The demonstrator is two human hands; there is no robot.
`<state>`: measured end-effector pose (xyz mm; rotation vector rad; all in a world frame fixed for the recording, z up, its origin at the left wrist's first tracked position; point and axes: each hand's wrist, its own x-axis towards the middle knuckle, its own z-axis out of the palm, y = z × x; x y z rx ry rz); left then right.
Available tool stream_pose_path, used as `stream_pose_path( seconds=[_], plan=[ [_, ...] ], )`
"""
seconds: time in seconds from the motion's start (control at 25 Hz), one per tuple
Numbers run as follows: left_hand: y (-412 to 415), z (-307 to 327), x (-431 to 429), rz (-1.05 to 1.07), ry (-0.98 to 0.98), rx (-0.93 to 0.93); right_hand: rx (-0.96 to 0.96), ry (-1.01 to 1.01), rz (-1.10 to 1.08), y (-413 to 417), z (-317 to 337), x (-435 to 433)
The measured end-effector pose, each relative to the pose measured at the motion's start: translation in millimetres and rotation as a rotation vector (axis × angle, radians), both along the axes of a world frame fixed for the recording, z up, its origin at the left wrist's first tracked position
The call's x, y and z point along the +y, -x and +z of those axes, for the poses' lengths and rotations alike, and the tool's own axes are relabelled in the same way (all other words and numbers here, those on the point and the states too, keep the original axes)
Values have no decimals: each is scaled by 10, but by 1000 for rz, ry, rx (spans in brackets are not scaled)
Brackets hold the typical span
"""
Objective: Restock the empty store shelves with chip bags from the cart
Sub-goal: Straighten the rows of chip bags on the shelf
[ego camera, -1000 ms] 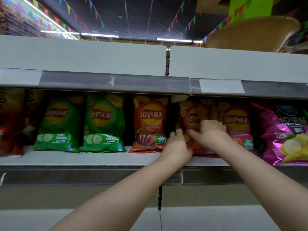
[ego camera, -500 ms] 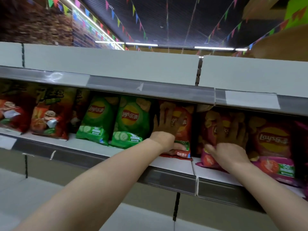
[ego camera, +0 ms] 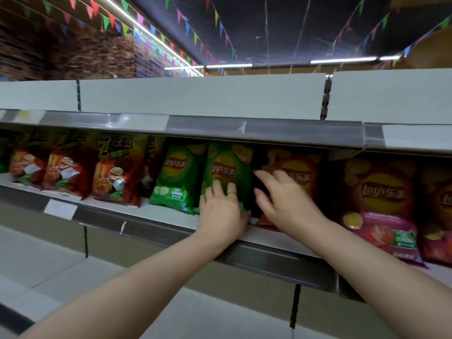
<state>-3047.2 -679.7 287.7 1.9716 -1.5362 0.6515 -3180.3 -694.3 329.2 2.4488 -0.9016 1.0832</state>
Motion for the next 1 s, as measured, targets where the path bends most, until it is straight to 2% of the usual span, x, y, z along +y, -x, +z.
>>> stream_pose_path(
  seconds=[0.08, 0.2, 0.24, 0.36, 0.6, 0.76, 0.88, 0.96, 1.0],
  plan=[
    [-91, 37, -42, 106, 48, 122, -130, -313, -92, -451, 155, -151],
    [-177, 91, -199, 157, -170, 377, -253, -506, -68, -829, 340, -463],
    [-192, 107, -247, 172, -248, 394, -251, -528, -62, -882, 377, -550],
    [-236, 121, -356, 190, -311, 312, -310, -589, -176, -908, 415, -714],
    [-261, 49, -429, 212, -357, 214, -428, -586, -263, -886, 426, -712],
    [-231, 86, -367, 203, -328, 253, -315, -611, -266, -878, 451, -589],
    [-197, 138, -268, 202, -270, 299, -286, -620, -89, -788, 439, -346],
    [-138, 161, -163, 153, -193, 229, -234, -579, -110, -579, 371, -119],
    [-87, 151, -135, 90, -87, 144, -181, -477, -139, -428, 313, 5]
  ],
)
